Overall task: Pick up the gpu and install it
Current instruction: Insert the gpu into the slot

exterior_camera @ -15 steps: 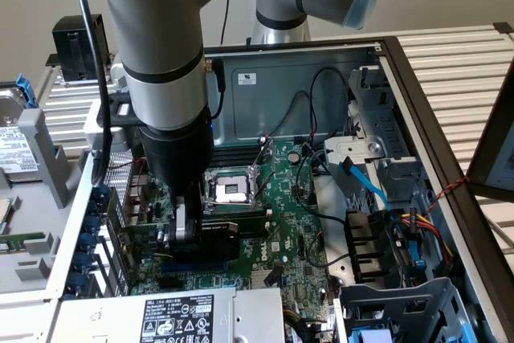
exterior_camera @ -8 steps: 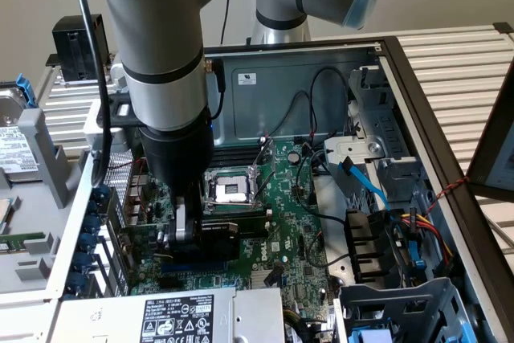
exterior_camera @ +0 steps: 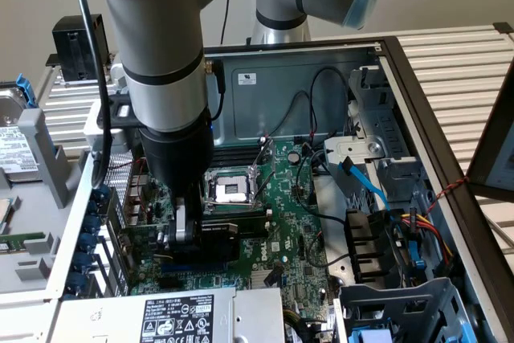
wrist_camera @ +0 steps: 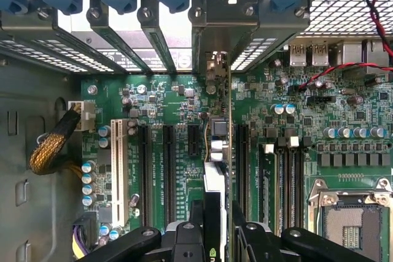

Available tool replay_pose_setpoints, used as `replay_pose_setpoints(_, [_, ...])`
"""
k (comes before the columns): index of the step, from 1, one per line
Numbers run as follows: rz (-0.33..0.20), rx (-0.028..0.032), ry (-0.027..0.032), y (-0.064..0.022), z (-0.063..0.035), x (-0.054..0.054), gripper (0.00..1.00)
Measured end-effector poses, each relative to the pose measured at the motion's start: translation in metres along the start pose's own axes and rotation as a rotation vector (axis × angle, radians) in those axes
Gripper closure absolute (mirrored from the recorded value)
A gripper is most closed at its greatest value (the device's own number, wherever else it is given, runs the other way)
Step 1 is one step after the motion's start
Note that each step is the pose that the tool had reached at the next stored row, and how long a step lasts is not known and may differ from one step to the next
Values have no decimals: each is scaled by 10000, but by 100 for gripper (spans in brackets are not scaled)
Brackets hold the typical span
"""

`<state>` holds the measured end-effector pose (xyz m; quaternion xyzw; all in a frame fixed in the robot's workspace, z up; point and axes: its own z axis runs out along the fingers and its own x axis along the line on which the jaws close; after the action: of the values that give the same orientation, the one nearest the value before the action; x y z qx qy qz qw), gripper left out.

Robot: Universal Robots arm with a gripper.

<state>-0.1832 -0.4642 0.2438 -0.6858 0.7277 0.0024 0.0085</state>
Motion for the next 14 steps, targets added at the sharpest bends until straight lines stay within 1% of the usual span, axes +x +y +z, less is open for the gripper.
replay_pose_setpoints(14, [1,0,0,9,4,0,73])
